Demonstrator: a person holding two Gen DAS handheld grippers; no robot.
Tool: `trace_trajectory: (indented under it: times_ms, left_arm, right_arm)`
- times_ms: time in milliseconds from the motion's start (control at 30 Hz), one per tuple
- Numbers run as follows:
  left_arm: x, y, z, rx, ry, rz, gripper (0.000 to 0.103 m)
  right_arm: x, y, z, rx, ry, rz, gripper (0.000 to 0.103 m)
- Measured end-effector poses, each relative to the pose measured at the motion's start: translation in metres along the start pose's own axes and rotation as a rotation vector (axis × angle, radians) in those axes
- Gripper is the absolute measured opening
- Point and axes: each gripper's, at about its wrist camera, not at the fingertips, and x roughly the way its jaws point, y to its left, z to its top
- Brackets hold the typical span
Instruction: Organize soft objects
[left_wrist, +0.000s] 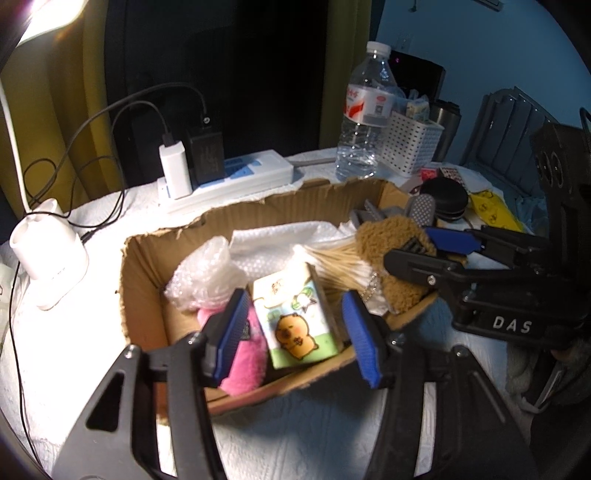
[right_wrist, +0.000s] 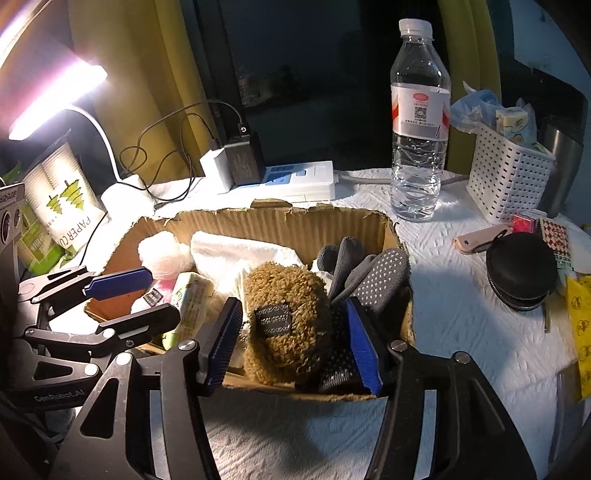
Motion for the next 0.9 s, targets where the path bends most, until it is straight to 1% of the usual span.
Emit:
trace_trajectory:
  times_ms: [600,633,667,700,900]
  left_arm:
    - [-0.053,-0.011,-0.012,0.017,-0.075,-0.006,0.057]
    - [-0.056,-0.011,-0.014,0.018,-0.078,-0.007,0.058]
    - [-0.059,-0.012,-0.015,0.019,-0.082,-0.007,0.066]
    - [-0.063,-0.013,-0.016,0.018,-0.089,-0.009,0.071]
    - [-0.082,-0.016,-0.023,0.022,-0.115,-0.013,0.071]
  right_arm:
    - [-0.049,0.022,-0.009,-0.024,-0.05,-0.024,0.06]
    - [-0.052,0.023,-0.01,-0.024,-0.051,-0.026,0.06]
    - [-0.055,0.025,-0.012,-0.025,-0.054,-0.028,0.06]
    - [-0.058,0.026,-0.013,-0.025,-0.056,-0.029,0.06]
    - [-0.074,0.033,-0.02,-0.03,-0.069,-0.04,0.06]
